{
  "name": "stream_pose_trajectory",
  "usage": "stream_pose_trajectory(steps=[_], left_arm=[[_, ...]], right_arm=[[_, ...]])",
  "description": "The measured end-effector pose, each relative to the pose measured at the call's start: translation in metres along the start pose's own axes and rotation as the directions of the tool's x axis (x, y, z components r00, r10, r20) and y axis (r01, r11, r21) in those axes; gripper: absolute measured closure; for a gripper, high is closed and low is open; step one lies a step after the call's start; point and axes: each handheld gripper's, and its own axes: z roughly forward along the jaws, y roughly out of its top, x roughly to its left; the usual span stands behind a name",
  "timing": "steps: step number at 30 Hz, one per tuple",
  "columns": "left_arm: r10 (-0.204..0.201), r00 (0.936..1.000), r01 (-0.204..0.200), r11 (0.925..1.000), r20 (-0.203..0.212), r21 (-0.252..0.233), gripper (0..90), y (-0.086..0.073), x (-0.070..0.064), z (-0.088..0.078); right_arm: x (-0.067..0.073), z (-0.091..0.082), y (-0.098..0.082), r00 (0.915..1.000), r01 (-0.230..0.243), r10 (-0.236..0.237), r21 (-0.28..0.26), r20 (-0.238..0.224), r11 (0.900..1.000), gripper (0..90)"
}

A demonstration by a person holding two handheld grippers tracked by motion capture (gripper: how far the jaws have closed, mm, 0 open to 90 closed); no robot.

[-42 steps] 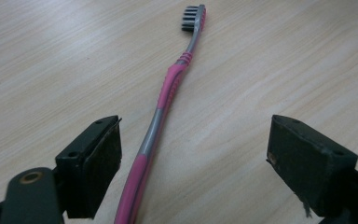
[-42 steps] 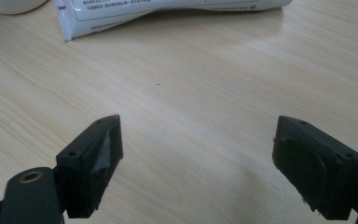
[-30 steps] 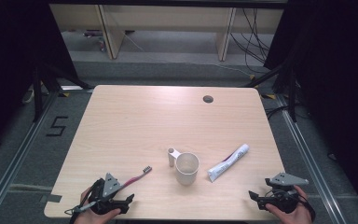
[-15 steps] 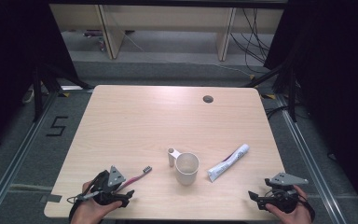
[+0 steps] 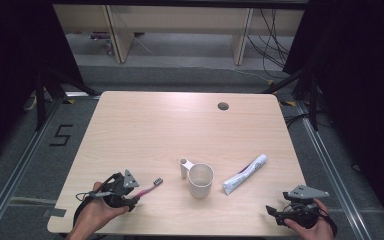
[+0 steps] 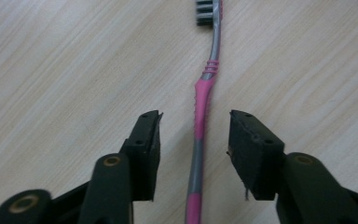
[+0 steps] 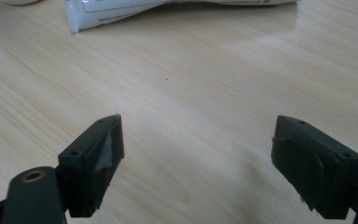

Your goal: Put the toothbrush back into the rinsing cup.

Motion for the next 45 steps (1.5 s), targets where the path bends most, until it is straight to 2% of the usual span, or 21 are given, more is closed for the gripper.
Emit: stream_pose_trajectory(steps=[1,2,9,10,13,15,16,20,22,23,25,26,27,28,29,36,40,42,43,44,45], left_arm=[[0.003,1.0000,-0.003,1.0000,0.001,0.000,56.8,0.001,0.000,0.001],[0.020,0.9997,-0.020,0.9997,0.010,0.016,62.1,0.002,0.002,0.001],[0.062,0.9968,-0.066,0.9934,0.050,0.094,65.8,0.011,0.005,0.007],[0.062,0.9968,-0.066,0.9934,0.050,0.094,67.0,0.011,0.005,0.007],[0.075,0.9942,-0.085,0.9880,0.077,0.129,69.4,0.016,0.008,0.012],[0.057,0.9952,-0.069,0.9864,0.080,0.149,70.0,0.017,0.007,0.014],[0.072,0.9934,-0.086,0.9829,0.089,0.163,70.8,0.018,0.009,0.015],[0.060,0.9932,-0.079,0.9778,0.100,0.194,71.8,0.020,0.008,0.021],[0.063,0.9926,-0.083,0.9748,0.104,0.207,71.9,0.022,0.008,0.022],[0.065,0.9919,-0.087,0.9734,0.109,0.212,72.7,0.023,0.009,0.023],[0.069,0.9908,-0.095,0.9686,0.116,0.230,73.8,0.025,0.009,0.024],[0.068,0.9903,-0.095,0.9667,0.122,0.237,74.6,0.026,0.008,0.024],[0.075,0.9891,-0.105,0.9628,0.127,0.249,75.2,0.028,0.009,0.024],[0.071,0.9886,-0.103,0.9606,0.133,0.258,76.0,0.029,0.008,0.025],[0.071,0.9886,-0.103,0.9606,0.133,0.258,77.0,0.029,0.008,0.025],[0.077,0.9845,-0.123,0.9431,0.157,0.309,81.6,0.036,0.009,0.028],[0.081,0.9827,-0.133,0.9326,0.166,0.335,82.3,0.040,0.010,0.029],[0.089,0.9818,-0.142,0.9293,0.168,0.341,82.5,0.041,0.010,0.030],[0.087,0.9814,-0.143,0.9255,0.172,0.351,82.5,0.042,0.011,0.031],[0.083,0.9819,-0.140,0.9239,0.170,0.356,82.6,0.043,0.011,0.031],[0.078,0.9828,-0.133,0.9267,0.167,0.352,82.7,0.043,0.011,0.032]], right_arm=[[0.000,0.000,0.000,1.0000,0.000,0.000,0.000,0.000,1.000,18.0],[-0.001,0.001,0.000,0.9998,0.022,-0.022,-0.011,0.000,1.000,18.0],[-0.001,0.002,0.000,0.9995,0.033,-0.033,0.003,0.000,0.999,18.6],[-0.003,0.002,0.000,0.9984,0.056,-0.056,-0.004,0.006,0.998,18.7],[-0.001,0.001,0.000,0.9992,0.040,-0.040,0.014,0.007,0.999,18.8],[-0.001,0.002,0.000,0.9993,0.037,-0.037,0.015,-0.002,0.999,18.8],[-0.001,0.002,0.000,0.9997,0.024,-0.024,0.023,-0.001,0.999,18.9],[-0.001,0.002,0.000,0.9997,0.022,-0.022,0.026,-0.003,0.999,19.1],[-0.003,0.003,0.000,0.9973,0.073,-0.073,0.002,0.003,0.997,19.0],[-0.002,0.002,0.000,0.9981,0.061,-0.061,0.016,0.000,0.998,19.0],[0.000,0.002,0.000,0.9987,0.050,-0.050,0.019,-0.004,0.999,19.0],[-0.001,0.003,0.000,0.9976,0.069,-0.069,0.005,-0.004,0.998,19.0],[0.002,0.003,-0.001,0.9994,0.034,-0.033,0.012,-0.007,0.999,19.1],[-0.001,0.004,0.000,0.9968,0.080,-0.080,0.010,-0.005,0.997,19.1],[-0.001,0.004,0.000,0.9970,0.077,-0.077,0.012,-0.006,0.997,19.1],[0.000,0.004,0.000,0.9974,0.072,-0.072,0.017,-0.010,0.997,19.2],[-0.002,0.006,0.000,0.9931,0.116,-0.116,-0.007,-0.017,0.993,19.2],[-0.001,0.006,0.000,0.9935,0.113,-0.113,-0.003,-0.014,0.994,19.2],[0.002,0.004,0.001,0.9970,0.076,-0.076,0.024,-0.015,0.997,19.2],[0.001,0.004,0.000,0.9964,0.084,-0.083,0.019,-0.014,0.996,19.2],[0.001,0.004,0.000,0.9965,0.083,-0.083,0.019,-0.014,0.996,19.2]])
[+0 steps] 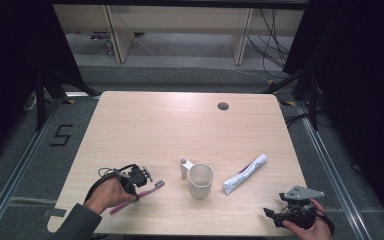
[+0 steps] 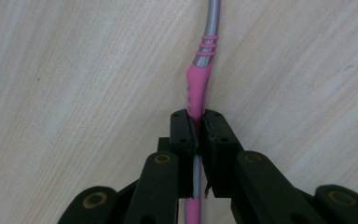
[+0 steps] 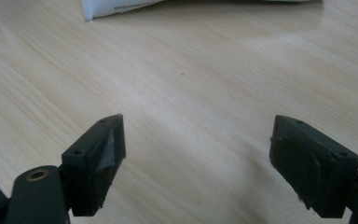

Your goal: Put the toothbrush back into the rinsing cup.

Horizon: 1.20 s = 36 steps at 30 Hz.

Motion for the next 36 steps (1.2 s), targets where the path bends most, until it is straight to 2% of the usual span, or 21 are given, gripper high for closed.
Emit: stream_pose_trajectory(steps=[4,7,9,14,18,19,20,22,23,24,25,26,27,28,29,30,31,32,34,35,36], left_arm=[[0.017,0.9998,-0.017,0.9998,0.003,0.008,82.9,0.001,0.001,0.000],[0.049,0.9984,-0.049,0.9988,-0.029,-0.001,83.1,0.000,0.000,-0.001],[0.051,0.9986,-0.052,0.9985,-0.009,-0.016,83.1,-0.001,0.001,-0.001],[0.037,0.9991,-0.038,0.9972,-0.018,-0.065,83.2,-0.004,0.003,-0.009],[0.013,0.9992,-0.019,0.9840,-0.037,-0.177,83.2,-0.009,0.008,-0.021],[0.013,0.9992,-0.019,0.9840,-0.037,-0.177,83.2,-0.009,0.008,-0.021],[0.005,0.9994,-0.012,0.9743,-0.034,-0.225,83.2,-0.011,0.010,-0.025],[-0.008,0.9990,-0.004,0.9612,-0.043,-0.276,83.1,-0.012,0.012,-0.029],[-0.008,0.9990,-0.004,0.9612,-0.043,-0.276,83.2,-0.012,0.012,-0.029],[-0.021,0.9990,0.007,0.9485,-0.041,-0.317,83.1,-0.014,0.013,-0.033],[-0.028,0.9989,0.014,0.9423,-0.036,-0.334,83.2,-0.014,0.014,-0.034],[-0.065,0.9977,0.053,0.9302,-0.020,-0.363,83.2,-0.015,0.012,-0.034],[-0.059,0.9974,0.039,0.9201,-0.041,-0.390,83.2,-0.014,0.013,-0.035],[-0.059,0.9974,0.039,0.9201,-0.041,-0.390,83.2,-0.014,0.013,-0.035],[-0.055,0.9978,0.033,0.8997,-0.037,-0.435,83.2,-0.014,0.014,-0.038],[-0.055,0.9978,0.033,0.8997,-0.037,-0.435,83.1,-0.014,0.014,-0.038],[-0.062,0.9972,0.034,0.8680,-0.041,-0.495,83.2,-0.013,0.014,-0.039],[-0.070,0.9966,0.038,0.8545,-0.043,-0.518,83.2,-0.012,0.015,-0.040],[-0.104,0.9938,0.063,0.8139,-0.039,-0.578,83.1,-0.010,0.014,-0.039],[-0.109,0.9937,0.070,0.7987,-0.029,-0.598,83.1,-0.010,0.013,-0.040],[-0.113,0.9930,0.069,0.7865,-0.034,-0.614,83.1,-0.009,0.013,-0.040]], right_arm=[[0.002,0.000,0.000,0.9998,-0.021,0.021,-0.004,-0.005,1.000,19.2],[0.001,0.001,0.000,1.0000,0.002,-0.002,-0.010,-0.001,1.000,19.3],[0.001,0.001,0.000,1.0000,-0.008,0.008,-0.005,-0.003,1.000,19.3],[-0.001,0.000,0.000,1.0000,0.007,-0.007,-0.003,0.002,1.000,19.4],[-0.002,0.001,0.000,0.9998,0.020,-0.020,-0.015,0.002,1.000,19.5],[0.000,0.000,0.000,1.0000,-0.001,0.001,-0.005,0.000,1.000,19.5],[0.000,0.000,0.001,1.0000,0.001,-0.001,-0.007,0.000,1.000,19.5],[-0.001,0.000,0.000,1.0000,0.000,0.000,-0.006,0.001,1.000,19.5],[-0.001,0.000,0.000,1.0000,0.000,0.000,-0.006,0.001,1.000,19.5],[0.002,0.000,0.000,0.9995,-0.031,0.031,-0.009,0.001,0.999,19.5],[0.001,0.000,0.000,0.9998,-0.021,0.021,-0.011,0.001,1.000,19.5],[-0.001,0.000,0.001,1.0000,0.003,-0.003,-0.008,0.002,1.000,19.5],[-0.001,0.000,0.000,1.0000,0.002,-0.002,-0.008,0.002,1.000,19.6],[-0.001,0.000,0.000,1.0000,0.002,-0.002,-0.008,0.002,1.000,19.6],[-0.001,-0.001,0.000,1.0000,-0.001,0.001,-0.007,0.002,1.000,19.6],[0.000,-0.001,0.001,1.0000,-0.008,0.008,-0.004,-0.002,1.000,19.6],[0.002,0.000,0.000,0.9998,-0.018,0.018,-0.012,0.002,1.000,19.6],[0.001,0.000,0.000,0.9999,-0.015,0.015,-0.011,0.000,1.000,19.6],[-0.002,0.002,0.000,0.9996,0.028,-0.028,-0.036,-0.007,0.999,19.6],[0.001,0.000,0.000,0.9999,-0.017,0.017,-0.007,0.000,1.000,19.6],[0.001,0.000,0.000,1.0000,-0.006,0.006,-0.013,0.000,1.000,19.7]])
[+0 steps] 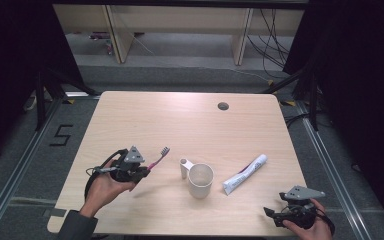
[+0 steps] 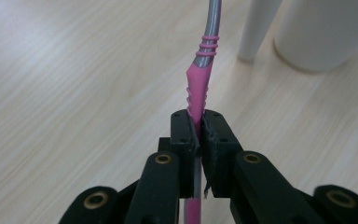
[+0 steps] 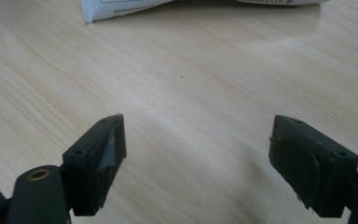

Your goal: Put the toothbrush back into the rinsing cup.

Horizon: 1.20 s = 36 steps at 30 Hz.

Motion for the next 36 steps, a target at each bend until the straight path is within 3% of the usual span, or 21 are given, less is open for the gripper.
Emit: stream_pose_trajectory(steps=[5,6,9,12,13,15,17,18,21,22,24,25,26,27,28,29,30,31,34,35,36], left_arm=[[-0.028,0.9996,0.028,0.9971,-0.001,-0.070,83.1,0.002,-0.002,0.002],[-0.032,0.9995,0.032,0.9963,-0.005,-0.079,83.1,0.003,-0.002,0.003],[-0.056,0.9984,0.054,0.9904,-0.008,-0.128,83.1,0.004,-0.001,0.004],[-0.088,0.9959,0.082,0.9772,-0.023,-0.196,83.1,0.005,-0.002,0.005],[-0.088,0.9959,0.082,0.9772,-0.023,-0.196,83.1,0.005,-0.002,0.005],[-0.103,0.9943,0.095,0.9693,-0.027,-0.227,83.1,0.006,-0.001,0.005],[-0.099,0.9946,0.089,0.9707,-0.033,-0.223,83.1,0.006,-0.001,0.004],[-0.100,0.9944,0.089,0.9668,-0.035,-0.240,83.1,0.007,0.000,0.003],[-0.122,0.9920,0.107,0.9489,-0.032,-0.297,83.1,0.008,-0.002,0.003],[-0.122,0.9920,0.107,0.9489,-0.032,-0.297,83.1,0.008,-0.002,0.003],[-0.120,0.9924,0.105,0.9372,-0.025,-0.333,83.0,0.009,-0.003,0.002],[-0.138,0.9899,0.119,0.9264,-0.030,-0.357,83.1,0.010,-0.003,0.001],[-0.138,0.9899,0.119,0.9264,-0.030,-0.357,83.1,0.010,-0.003,0.001],[-0.143,0.9894,0.124,0.9191,-0.024,-0.374,83.1,0.011,-0.003,0.001],[-0.151,0.9885,0.134,0.9033,-0.011,-0.408,83.1,0.012,-0.003,0.000],[-0.155,0.9879,0.139,0.8937,-0.003,-0.427,83.1,0.012,-0.003,0.000],[-0.155,0.9879,0.139,0.8937,-0.003,-0.427,83.1,0.012,-0.003,0.000],[-0.165,0.9864,0.145,0.8784,-0.003,-0.455,83.1,0.014,-0.003,0.000],[-0.173,0.9847,0.161,0.8592,0.019,-0.486,83.0,0.017,-0.005,-0.001],[-0.173,0.9847,0.161,0.8592,0.019,-0.486,83.1,0.017,-0.005,-0.001],[-0.175,0.9845,0.160,0.8523,0.018,-0.498,83.0,0.019,-0.005,-0.001]], right_arm=[[-0.002,0.002,0.000,0.9996,0.028,-0.028,-0.017,0.000,0.999,19.7],[0.000,0.000,0.000,1.0000,0.005,-0.005,-0.003,-0.001,1.000,19.7],[0.000,0.000,-0.001,0.9998,-0.009,0.009,0.008,-0.015,1.000,19.7],[0.000,0.000,0.000,0.9999,-0.011,0.011,0.007,-0.005,1.000,19.7],[0.000,0.001,0.000,0.9999,-0.008,0.008,0.004,-0.006,1.000,19.7],[0.000,0.000,0.000,0.9999,-0.007,0.007,0.006,-0.008,1.000,19.7],[0.000,0.000,0.000,0.9998,-0.013,0.013,0.010,-0.012,1.000,19.7],[0.000,0.000,0.000,0.9999,-0.011,0.011,0.006,-0.005,1.000,19.7],[0.000,0.000,0.000,0.9999,-0.012,0.012,0.011,-0.008,1.000,19.7],[0.001,0.000,0.000,0.9999,-0.013,0.013,0.005,-0.004,1.000,19.7],[0.001,0.000,0.000,0.9999,-0.011,0.011,0.007,-0.005,1.000,19.7],[0.000,0.000,0.000,1.0000,-0.006,0.006,0.003,-0.008,1.000,19.7],[0.000,0.000,0.000,1.0000,-0.006,0.006,0.003,-0.007,1.000,19.7],[0.001,0.000,0.000,0.9999,-0.013,0.013,0.005,-0.004,1.000,19.7],[0.000,0.000,0.000,0.9999,-0.009,0.009,0.006,-0.005,1.000,19.7],[0.000,0.000,0.000,0.9999,-0.009,0.009,0.006,-0.005,1.000,19.7],[0.000,0.000,0.000,0.9999,-0.009,0.009,0.006,-0.005,1.000,19.7],[0.000,0.000,0.000,1.0000,-0.004,0.004,0.003,-0.008,1.000,19.7],[0.000,0.000,0.000,0.9999,-0.009,0.009,0.004,-0.005,1.000,19.7],[0.000,0.000,0.000,0.9999,-0.009,0.009,0.004,-0.005,1.000,19.7],[0.000,0.000,0.000,1.0000,-0.004,0.004,0.001,-0.007,1.000,19.7]])
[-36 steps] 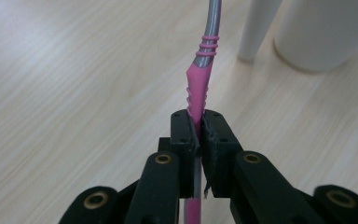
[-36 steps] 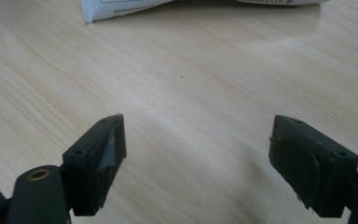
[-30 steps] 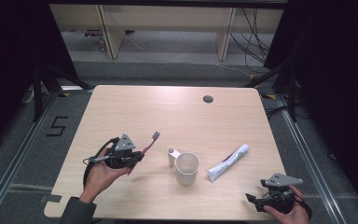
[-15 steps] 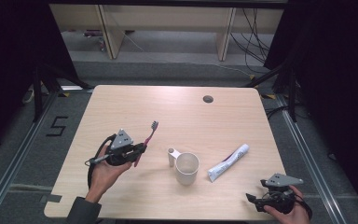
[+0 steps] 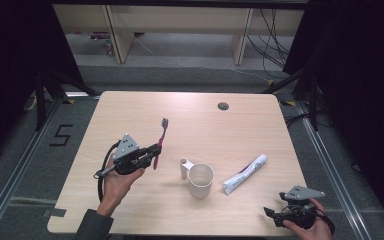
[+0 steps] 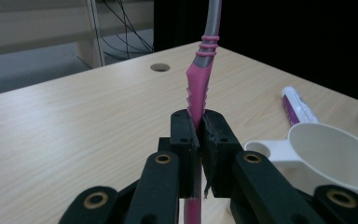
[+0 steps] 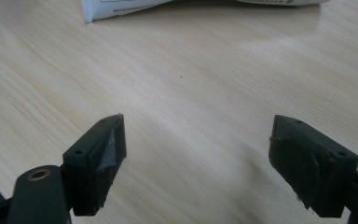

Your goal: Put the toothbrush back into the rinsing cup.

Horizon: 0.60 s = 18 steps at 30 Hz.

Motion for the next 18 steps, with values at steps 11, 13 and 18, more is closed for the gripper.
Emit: stream_pose_trajectory(steps=[11,13,18], left_arm=[[-0.019,0.9990,0.021,0.9981,0.040,-0.058,83.0,0.012,-0.010,0.012],[-0.015,0.9985,0.018,0.9975,0.053,-0.069,83.1,0.015,-0.012,0.013],[-0.008,0.9978,0.014,0.9953,0.066,-0.095,83.0,0.020,-0.017,0.017]], right_arm=[[-0.001,0.001,0.000,1.0000,0.005,-0.005,-0.008,-0.005,1.000,19.7],[-0.003,0.000,0.001,0.9998,0.019,-0.019,-0.003,-0.004,1.000,19.7],[-0.004,0.001,0.001,0.9994,0.033,-0.033,-0.011,-0.007,0.999,19.7]])
